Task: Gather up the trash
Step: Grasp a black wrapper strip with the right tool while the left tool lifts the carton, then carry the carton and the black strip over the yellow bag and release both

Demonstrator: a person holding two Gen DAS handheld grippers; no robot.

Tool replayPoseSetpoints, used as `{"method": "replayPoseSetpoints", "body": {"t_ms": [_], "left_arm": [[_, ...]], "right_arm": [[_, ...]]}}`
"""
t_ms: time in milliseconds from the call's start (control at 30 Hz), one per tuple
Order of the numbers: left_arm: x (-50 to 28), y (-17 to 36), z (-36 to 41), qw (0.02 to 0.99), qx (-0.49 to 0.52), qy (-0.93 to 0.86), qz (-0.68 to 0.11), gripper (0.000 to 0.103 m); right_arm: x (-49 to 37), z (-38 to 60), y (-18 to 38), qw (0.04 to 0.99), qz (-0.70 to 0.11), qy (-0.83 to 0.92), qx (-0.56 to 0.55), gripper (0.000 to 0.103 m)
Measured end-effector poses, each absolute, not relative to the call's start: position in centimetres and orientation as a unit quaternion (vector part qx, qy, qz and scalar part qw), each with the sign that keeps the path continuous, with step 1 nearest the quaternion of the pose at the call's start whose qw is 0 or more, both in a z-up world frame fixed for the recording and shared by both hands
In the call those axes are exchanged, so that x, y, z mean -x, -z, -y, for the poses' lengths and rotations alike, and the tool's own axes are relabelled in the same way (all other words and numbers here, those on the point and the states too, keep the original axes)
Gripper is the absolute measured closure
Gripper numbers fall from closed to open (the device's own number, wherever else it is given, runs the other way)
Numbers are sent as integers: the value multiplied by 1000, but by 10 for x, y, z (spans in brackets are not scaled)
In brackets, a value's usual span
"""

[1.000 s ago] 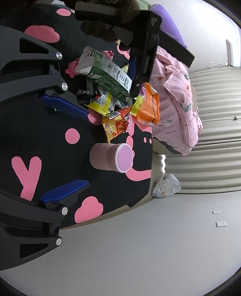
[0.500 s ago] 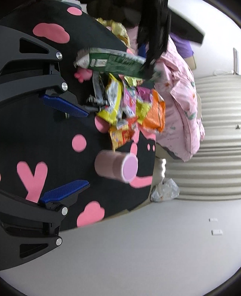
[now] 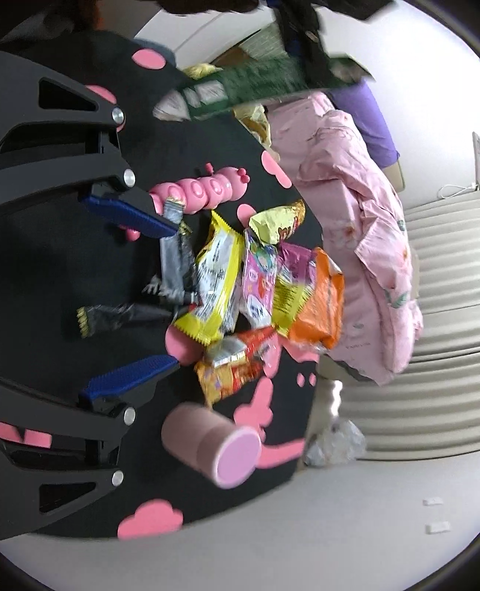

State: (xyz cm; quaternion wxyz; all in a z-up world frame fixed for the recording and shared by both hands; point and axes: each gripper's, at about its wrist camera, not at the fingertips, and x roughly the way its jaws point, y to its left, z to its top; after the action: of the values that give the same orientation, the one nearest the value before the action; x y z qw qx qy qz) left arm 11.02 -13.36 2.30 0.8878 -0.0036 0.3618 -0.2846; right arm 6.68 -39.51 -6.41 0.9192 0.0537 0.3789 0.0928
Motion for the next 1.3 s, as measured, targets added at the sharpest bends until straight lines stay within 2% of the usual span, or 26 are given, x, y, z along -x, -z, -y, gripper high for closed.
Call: {"method": "replayPoseSetpoints", "body": {"t_ms": [133, 233, 267, 400, 667, 867, 1300], "left_arm": [[-104, -15, 121, 893, 0, 273, -358, 44], [-103, -13, 112, 893, 15, 269, -360, 44], [-103, -12, 109, 895, 18, 266, -359, 44], [-105, -8, 102, 894, 33, 263, -361, 44], [-100, -9, 94, 901, 38, 253, -351, 44], [-94, -22, 73, 913, 44, 235, -331, 44], [-90, -53, -28, 956, 31, 101, -272, 44]], "right_arm": [[-90, 398, 78, 911, -399, -80, -71, 44], [-97, 400, 93, 894, -428, -94, -95, 55], [-95, 399, 96, 890, -434, -102, -97, 61], [-79, 398, 91, 896, -426, -96, -80, 78], [-49, 404, 44, 922, -369, -80, -87, 79], [-48, 375, 2, 938, -328, -102, -48, 79], [-99, 270, -51, 940, -279, -195, 0, 79]]}}
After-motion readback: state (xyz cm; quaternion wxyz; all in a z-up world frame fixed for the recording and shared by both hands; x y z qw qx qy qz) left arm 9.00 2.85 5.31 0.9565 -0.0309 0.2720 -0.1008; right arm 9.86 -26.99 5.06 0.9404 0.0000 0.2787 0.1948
